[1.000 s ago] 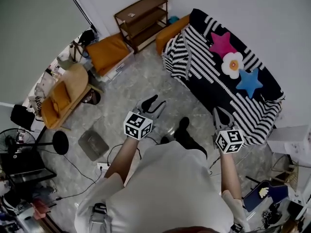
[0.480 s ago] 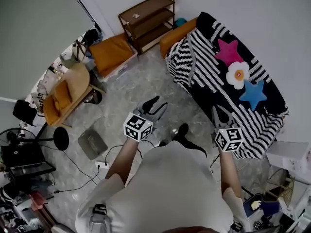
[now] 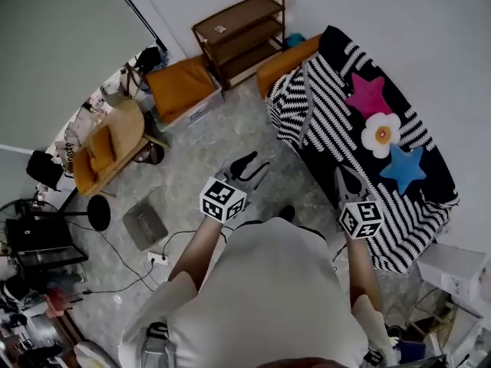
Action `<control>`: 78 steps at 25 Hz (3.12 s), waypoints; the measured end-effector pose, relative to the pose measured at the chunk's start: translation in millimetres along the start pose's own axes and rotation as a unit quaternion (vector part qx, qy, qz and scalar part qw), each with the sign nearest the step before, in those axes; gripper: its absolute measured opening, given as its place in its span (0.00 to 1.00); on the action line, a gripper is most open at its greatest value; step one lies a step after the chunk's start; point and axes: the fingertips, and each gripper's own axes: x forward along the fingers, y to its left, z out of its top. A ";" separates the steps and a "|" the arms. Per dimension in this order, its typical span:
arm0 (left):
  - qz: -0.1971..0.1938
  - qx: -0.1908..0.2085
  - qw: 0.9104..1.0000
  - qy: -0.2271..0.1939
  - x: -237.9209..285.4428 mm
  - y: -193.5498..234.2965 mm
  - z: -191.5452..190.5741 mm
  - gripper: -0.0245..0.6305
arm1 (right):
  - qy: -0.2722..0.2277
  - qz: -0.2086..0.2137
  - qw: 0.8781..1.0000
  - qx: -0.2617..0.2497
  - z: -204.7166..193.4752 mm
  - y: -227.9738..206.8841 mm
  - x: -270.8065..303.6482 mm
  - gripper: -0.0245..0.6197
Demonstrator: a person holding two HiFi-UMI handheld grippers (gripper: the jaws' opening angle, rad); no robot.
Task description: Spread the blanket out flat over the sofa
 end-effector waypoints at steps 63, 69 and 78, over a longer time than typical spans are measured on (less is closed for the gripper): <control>-0.204 0.016 0.966 0.159 355.6 253.2 -41.7 0.31 | 0.123 -0.195 0.965 0.123 -35.5 -167.9 295.7 0.04; -0.185 0.004 0.966 0.182 398.2 238.5 -93.8 0.30 | 0.145 -0.167 0.964 0.149 -77.6 -206.8 310.1 0.04; -0.137 -0.032 0.967 0.211 464.3 221.7 -184.3 0.30 | 0.191 -0.112 0.962 0.157 -157.2 -268.8 337.8 0.04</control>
